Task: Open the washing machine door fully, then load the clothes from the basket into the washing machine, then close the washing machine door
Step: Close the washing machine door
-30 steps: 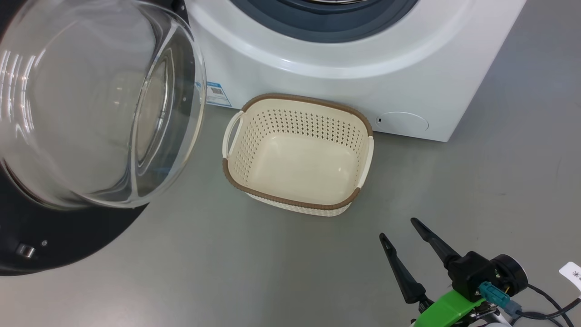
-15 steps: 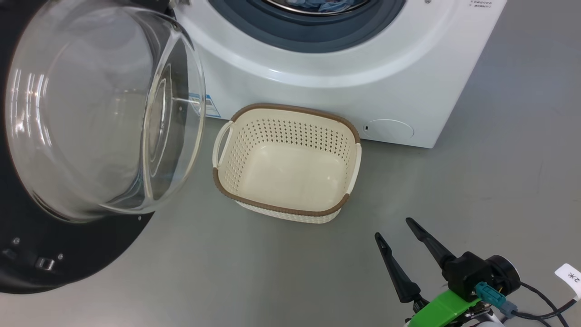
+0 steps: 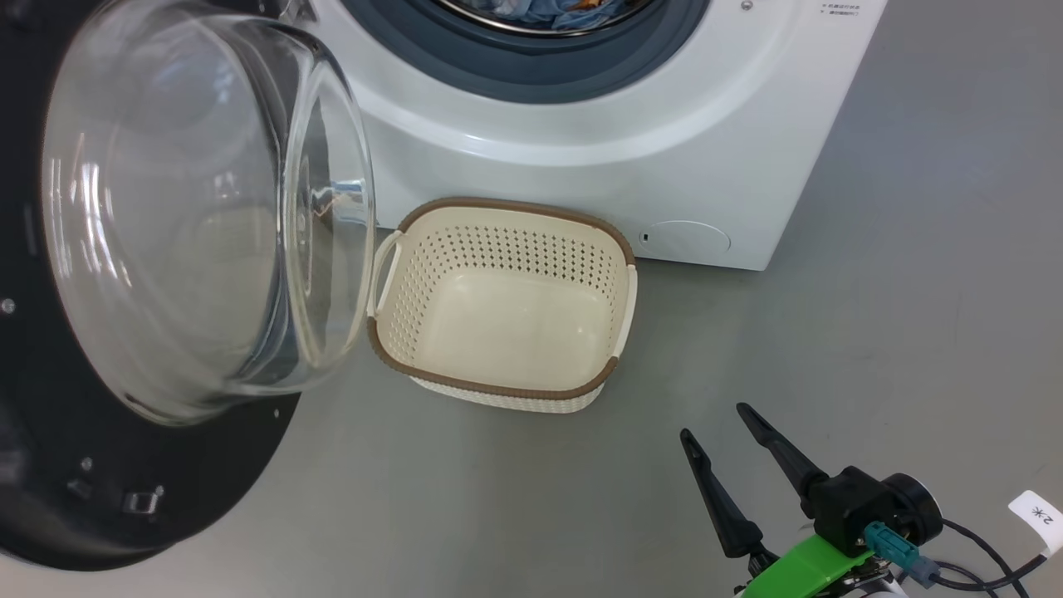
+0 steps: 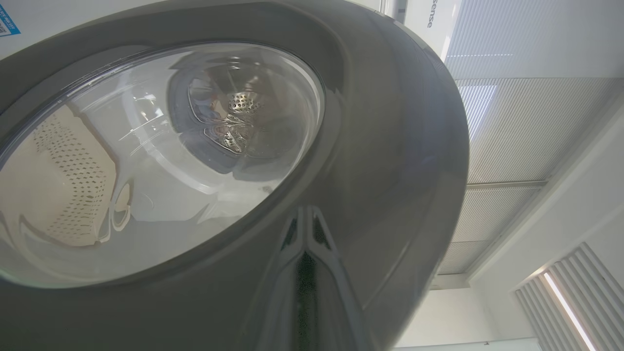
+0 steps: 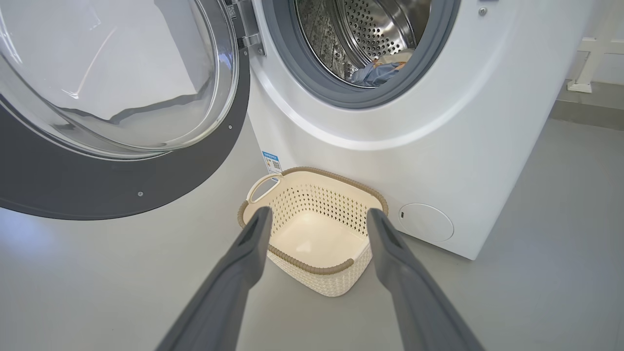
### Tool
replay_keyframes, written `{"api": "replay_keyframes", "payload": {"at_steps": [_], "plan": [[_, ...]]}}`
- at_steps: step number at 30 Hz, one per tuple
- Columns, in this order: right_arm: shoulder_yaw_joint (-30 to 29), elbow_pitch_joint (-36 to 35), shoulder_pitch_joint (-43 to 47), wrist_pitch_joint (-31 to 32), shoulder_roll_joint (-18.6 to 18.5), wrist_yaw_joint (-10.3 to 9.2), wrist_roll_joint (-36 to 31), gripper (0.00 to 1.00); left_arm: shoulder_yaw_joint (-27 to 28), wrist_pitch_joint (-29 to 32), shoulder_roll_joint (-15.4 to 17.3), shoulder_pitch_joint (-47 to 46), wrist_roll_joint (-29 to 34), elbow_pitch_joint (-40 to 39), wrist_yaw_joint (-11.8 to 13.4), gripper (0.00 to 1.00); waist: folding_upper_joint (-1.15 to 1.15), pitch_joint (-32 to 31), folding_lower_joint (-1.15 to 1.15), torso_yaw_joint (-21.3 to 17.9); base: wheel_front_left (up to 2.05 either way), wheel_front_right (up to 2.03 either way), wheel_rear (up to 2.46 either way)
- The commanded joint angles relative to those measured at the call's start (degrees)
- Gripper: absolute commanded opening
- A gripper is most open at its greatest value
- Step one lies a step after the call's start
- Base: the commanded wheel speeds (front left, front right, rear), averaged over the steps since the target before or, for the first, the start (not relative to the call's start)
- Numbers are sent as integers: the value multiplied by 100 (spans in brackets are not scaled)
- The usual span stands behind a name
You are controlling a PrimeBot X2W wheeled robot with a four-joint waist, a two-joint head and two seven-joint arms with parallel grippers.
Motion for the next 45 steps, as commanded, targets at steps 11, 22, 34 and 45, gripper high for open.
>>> {"api": "replay_keyframes", "payload": {"at_steps": [11, 22, 34, 45], "plan": [[78, 58, -177, -212, 158, 8, 101, 100, -203, 377, 4, 140, -125, -915, 174, 0, 0, -36, 0, -252, 0, 0, 0], [79, 223, -262, -303, 218, 8, 162, 100, -639, 409, -526, 209, -52, -1383, 140, 0, 0, -84, 0, -381, 0, 0, 0], [18, 226, -303, -329, 241, 8, 271, 100, -987, 160, -1131, -6, 52, -1393, -89, 0, 0, -132, 0, -752, 0, 0, 0], [-3, 132, -233, -331, 242, 8, 386, 100, -1286, -300, -1562, -190, 196, -1253, -459, 0, 0, -221, 0, -1146, 0, 0, 0]]}}
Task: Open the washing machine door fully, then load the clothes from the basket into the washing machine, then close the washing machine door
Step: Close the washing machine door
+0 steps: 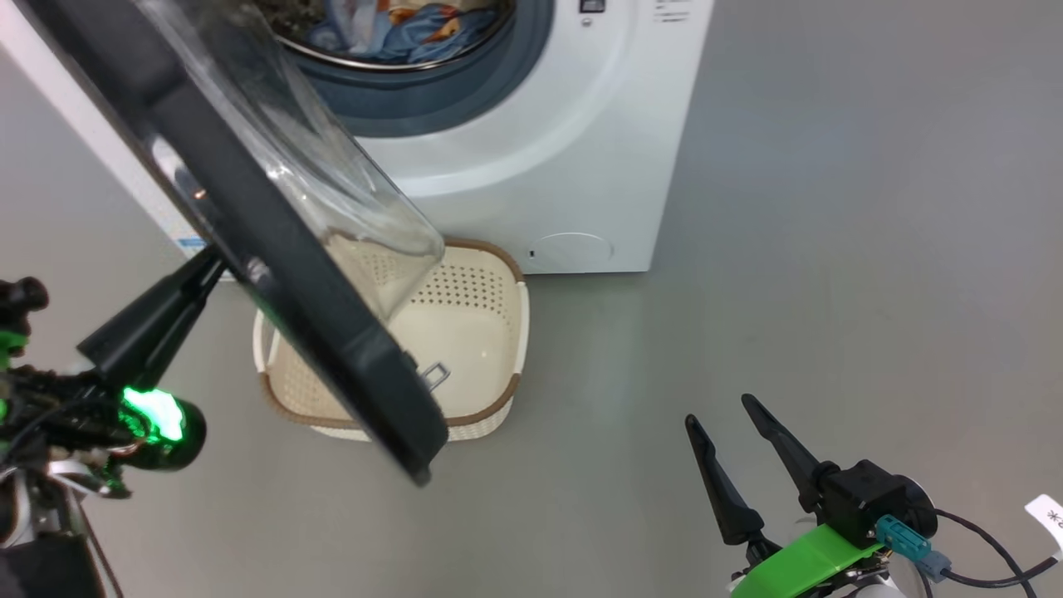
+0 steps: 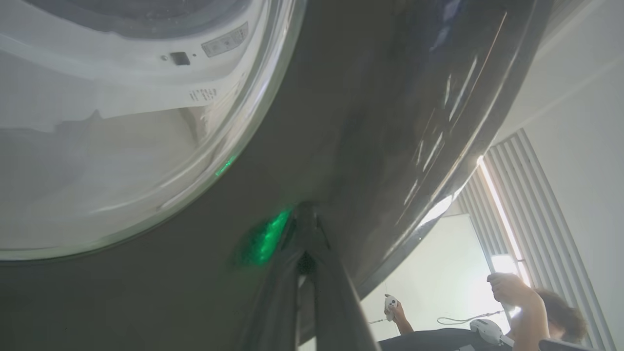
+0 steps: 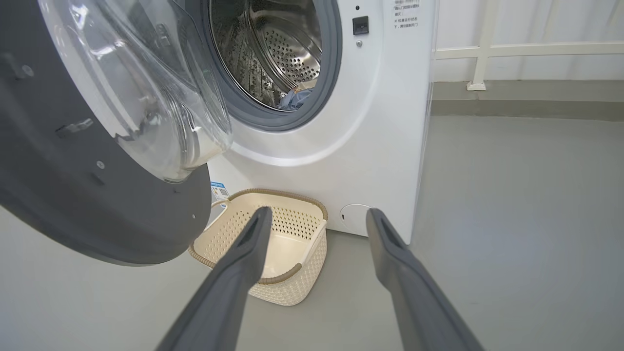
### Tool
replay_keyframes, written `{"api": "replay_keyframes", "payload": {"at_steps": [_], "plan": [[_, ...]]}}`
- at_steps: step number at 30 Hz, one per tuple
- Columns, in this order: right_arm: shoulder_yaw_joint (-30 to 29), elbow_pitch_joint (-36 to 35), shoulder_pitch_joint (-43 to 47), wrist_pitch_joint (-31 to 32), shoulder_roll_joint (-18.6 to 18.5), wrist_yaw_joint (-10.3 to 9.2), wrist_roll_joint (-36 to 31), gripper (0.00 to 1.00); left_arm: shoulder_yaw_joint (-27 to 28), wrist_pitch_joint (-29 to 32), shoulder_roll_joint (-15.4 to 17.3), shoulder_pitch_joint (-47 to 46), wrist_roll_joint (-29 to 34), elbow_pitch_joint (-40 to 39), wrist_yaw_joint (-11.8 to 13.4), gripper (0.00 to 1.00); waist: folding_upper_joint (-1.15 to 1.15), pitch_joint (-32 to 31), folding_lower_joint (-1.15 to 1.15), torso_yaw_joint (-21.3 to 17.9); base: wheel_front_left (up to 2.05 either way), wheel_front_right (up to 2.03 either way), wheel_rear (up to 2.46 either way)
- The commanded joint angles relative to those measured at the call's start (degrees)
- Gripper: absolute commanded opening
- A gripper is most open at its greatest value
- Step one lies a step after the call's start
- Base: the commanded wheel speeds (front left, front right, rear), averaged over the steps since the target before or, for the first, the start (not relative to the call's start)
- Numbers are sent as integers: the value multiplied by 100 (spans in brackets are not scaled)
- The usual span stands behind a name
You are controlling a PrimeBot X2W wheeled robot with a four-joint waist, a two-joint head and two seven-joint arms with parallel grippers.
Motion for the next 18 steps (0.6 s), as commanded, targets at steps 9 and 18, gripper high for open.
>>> {"api": "replay_keyframes", "payload": {"at_steps": [9, 18], "plan": [[95, -220, -41, -69, 64, 8, 81, 100, -85, -497, 35, -370, 129, 161, -350, 0, 0, -52, 0, -456, 0, 0, 0], [68, -279, -26, -70, 64, 8, 109, 100, -172, -1185, 4, -675, 291, 617, -627, 0, 0, 26, 0, -795, 0, 0, 0]]}}
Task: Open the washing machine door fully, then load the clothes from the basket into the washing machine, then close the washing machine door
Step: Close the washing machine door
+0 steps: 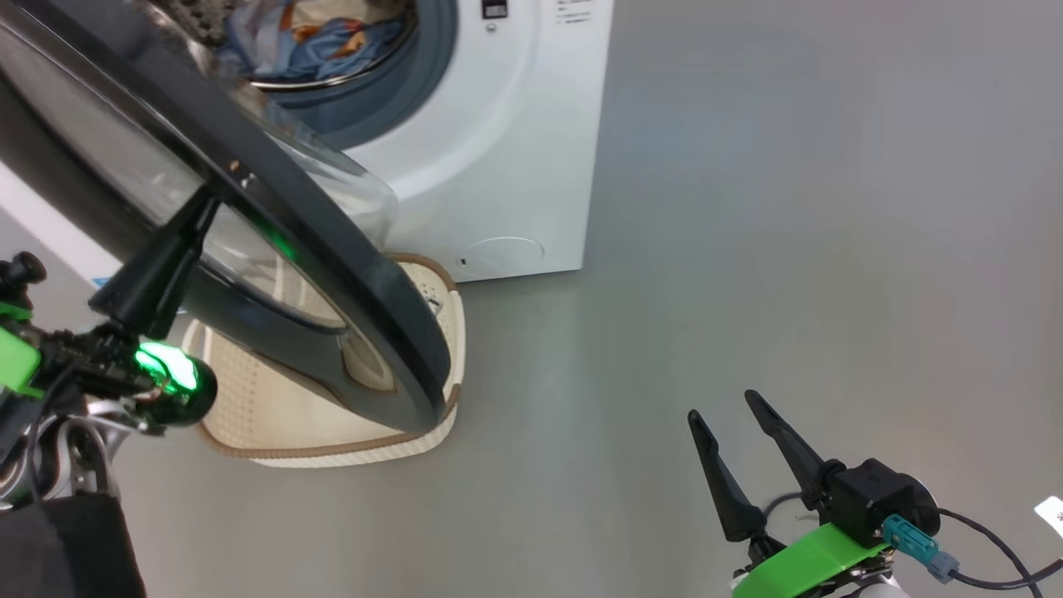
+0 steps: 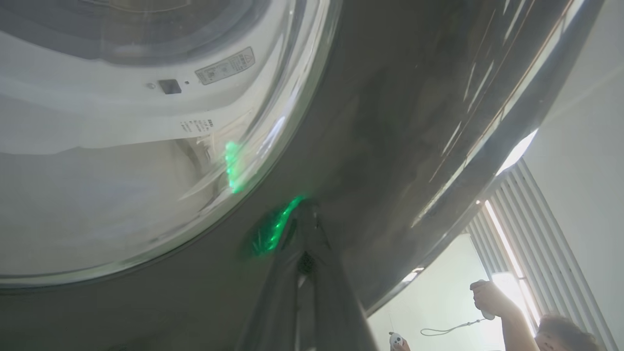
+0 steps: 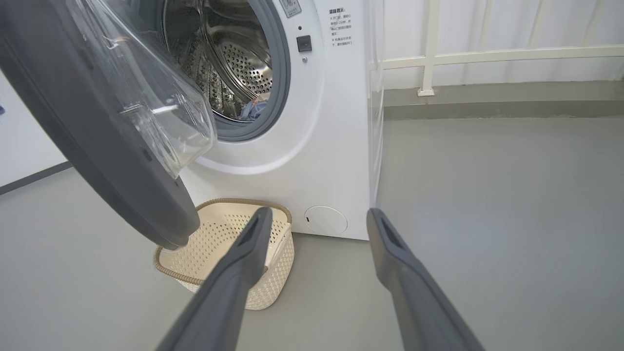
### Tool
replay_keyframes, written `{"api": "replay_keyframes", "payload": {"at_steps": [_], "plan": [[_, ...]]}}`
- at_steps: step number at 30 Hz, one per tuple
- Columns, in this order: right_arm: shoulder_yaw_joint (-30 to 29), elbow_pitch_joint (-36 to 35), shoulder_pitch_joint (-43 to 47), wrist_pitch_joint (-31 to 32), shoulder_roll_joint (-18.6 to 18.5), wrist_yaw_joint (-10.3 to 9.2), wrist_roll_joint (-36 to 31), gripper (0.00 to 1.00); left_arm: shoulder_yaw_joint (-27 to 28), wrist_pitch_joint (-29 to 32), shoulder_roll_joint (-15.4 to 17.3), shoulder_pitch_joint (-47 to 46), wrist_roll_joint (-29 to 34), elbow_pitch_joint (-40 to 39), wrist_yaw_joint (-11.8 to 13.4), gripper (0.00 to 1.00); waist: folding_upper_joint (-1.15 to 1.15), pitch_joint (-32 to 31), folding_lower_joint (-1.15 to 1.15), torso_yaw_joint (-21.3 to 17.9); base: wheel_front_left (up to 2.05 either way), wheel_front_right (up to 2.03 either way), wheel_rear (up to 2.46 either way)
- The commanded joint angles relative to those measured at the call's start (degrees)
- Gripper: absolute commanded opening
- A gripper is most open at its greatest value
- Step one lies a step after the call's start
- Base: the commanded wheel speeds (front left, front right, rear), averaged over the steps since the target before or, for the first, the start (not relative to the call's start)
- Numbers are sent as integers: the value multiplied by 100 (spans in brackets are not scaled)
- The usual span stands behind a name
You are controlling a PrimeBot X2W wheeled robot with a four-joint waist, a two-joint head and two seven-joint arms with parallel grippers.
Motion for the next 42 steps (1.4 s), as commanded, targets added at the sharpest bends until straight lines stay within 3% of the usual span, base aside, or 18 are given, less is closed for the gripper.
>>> {"api": "replay_keyframes", "payload": {"at_steps": [1, 12, 13, 32, 41, 42], "plan": [[101, -168, -57, -69, 49, 8, 58, 100, 93, -120, 128, -231, 81, -67, -86, 0, 0, 51, 0, -141, 0, 0, 0], [43, -270, -66, -69, 49, 8, 102, 100, 293, -720, 137, -566, 446, 127, -155, 0, 0, 197, 0, -494, 0, 0, 0], [-24, -318, -72, -69, 49, 8, 133, 100, 428, -993, 130, -533, 673, -10, -156, 0, 0, 209, 0, -429, 0, 0, 0], [14, -262, 15, -69, 49, 8, 201, 100, 407, -1337, 122, 44, 911, -765, -157, 0, 0, -289, 0, 19, 0, 0, 0], [24, -325, 84, -69, 49, 8, 233, 100, 112, -2368, 301, 611, 1934, -1735, -157, 0, 0, -429, 0, 73, 0, 0, 0], [19, -335, 92, -69, 49, 8, 234, 100, 21, -2565, 352, 697, 2069, -1829, -157, 7, 0, -435, 0, 78, 0, 0, 0]]}}
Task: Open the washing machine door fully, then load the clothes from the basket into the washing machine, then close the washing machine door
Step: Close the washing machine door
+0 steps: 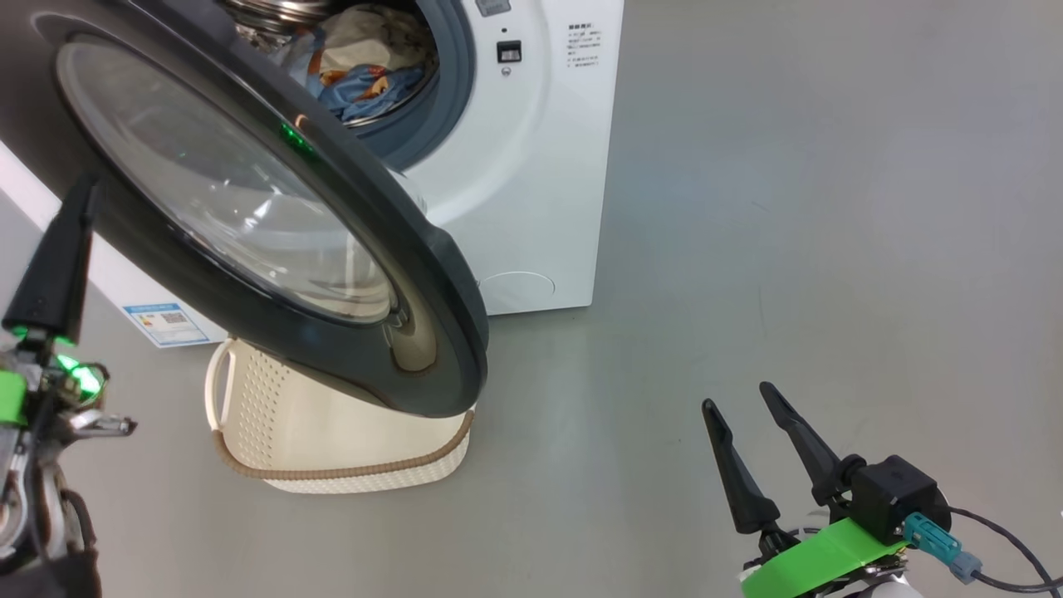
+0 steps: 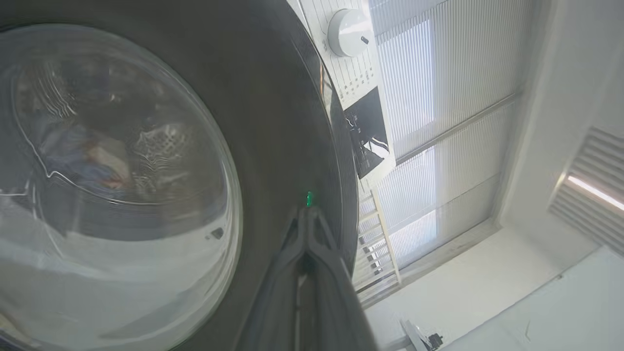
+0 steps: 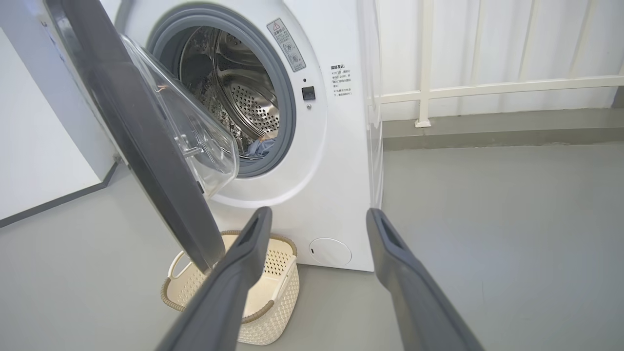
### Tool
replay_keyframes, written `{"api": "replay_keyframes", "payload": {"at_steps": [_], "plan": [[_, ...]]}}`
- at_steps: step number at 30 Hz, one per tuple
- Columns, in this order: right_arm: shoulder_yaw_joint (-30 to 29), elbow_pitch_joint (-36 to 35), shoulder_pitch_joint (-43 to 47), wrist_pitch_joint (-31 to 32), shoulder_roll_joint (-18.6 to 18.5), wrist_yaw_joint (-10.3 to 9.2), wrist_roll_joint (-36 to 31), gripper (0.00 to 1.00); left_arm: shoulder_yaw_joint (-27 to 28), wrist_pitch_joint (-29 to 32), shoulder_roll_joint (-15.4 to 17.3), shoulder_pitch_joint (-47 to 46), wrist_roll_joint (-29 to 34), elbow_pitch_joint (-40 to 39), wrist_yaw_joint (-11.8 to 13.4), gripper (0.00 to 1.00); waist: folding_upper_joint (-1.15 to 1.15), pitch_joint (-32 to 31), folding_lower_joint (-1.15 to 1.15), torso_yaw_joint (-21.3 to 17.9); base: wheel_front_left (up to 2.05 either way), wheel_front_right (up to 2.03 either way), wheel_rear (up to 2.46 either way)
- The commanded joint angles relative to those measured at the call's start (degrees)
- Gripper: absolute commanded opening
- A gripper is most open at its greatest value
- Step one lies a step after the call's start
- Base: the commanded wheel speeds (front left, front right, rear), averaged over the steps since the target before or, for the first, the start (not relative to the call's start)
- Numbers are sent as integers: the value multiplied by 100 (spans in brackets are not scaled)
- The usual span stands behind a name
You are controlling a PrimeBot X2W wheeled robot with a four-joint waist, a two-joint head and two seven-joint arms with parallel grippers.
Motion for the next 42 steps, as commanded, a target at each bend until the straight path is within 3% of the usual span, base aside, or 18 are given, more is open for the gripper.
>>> {"api": "replay_keyframes", "payload": {"at_steps": [1, 3, 5, 6, 7, 16, 20, 24, 32, 42], "plan": [[154, -167, 59, -69, 40, 8, 1, 100, 5, -218, 335, 107, 204, -287, -40, 33, 0, -12, 0, 12, 0, 0, 0], [147, -180, 77, -69, 40, 8, 0, 100, -277, -586, 497, 308, 409, -399, -40, 55, 0, -26, 0, 27, 0, 0, 0], [146, -190, 94, -69, 40, 8, 1, 100, -583, -1001, 744, 500, 673, -494, -40, 96, 0, -37, 0, 40, 0, 0, 0], [143, -195, 102, -69, 40, 8, 2, 100, -729, -1237, 835, 584, 749, -508, -40, 100, 0, -45, 0, 47, 0, 0, 0], [143, -195, 102, -69, 40, 8, 2, 100, -729, -1237, 835, 584, 749, -508, -40, 100, 0, -45, 0, 47, 0, 0, 0], [154, -203, 162, -69, 40, 8, 9, 100, -2223, -3542, 2078, 1232, 2053, -158, -40, 100, 0, -145, 0, 77, 0, 0, 0], [145, -211, 206, -69, 40, 8, 12, 100, -2504, -4005, 2308, 1413, 2555, 163, -41, 100, 0, -202, 0, 89, 0, 0, 0], [134, -225, 246, -69, 40, 8, 2, 100, -2393, -4082, 2231, 1546, 3196, 358, -41, 100, 0, -241, 0, 103, 0, 0, 0], [137, -250, 287, -69, 40, 8, -11, 100, -1786, -4088, 1731, 1957, 4804, 347, -35, 100, 0, -289, 0, 92, 0, 0, 0], [102, -316, 303, -69, 40, 8, -34, 100, -1258, -4089, 1170, 2385, 5972, 182, -20, 100, 0, -243, 0, 83, 0, 0, 0]]}}
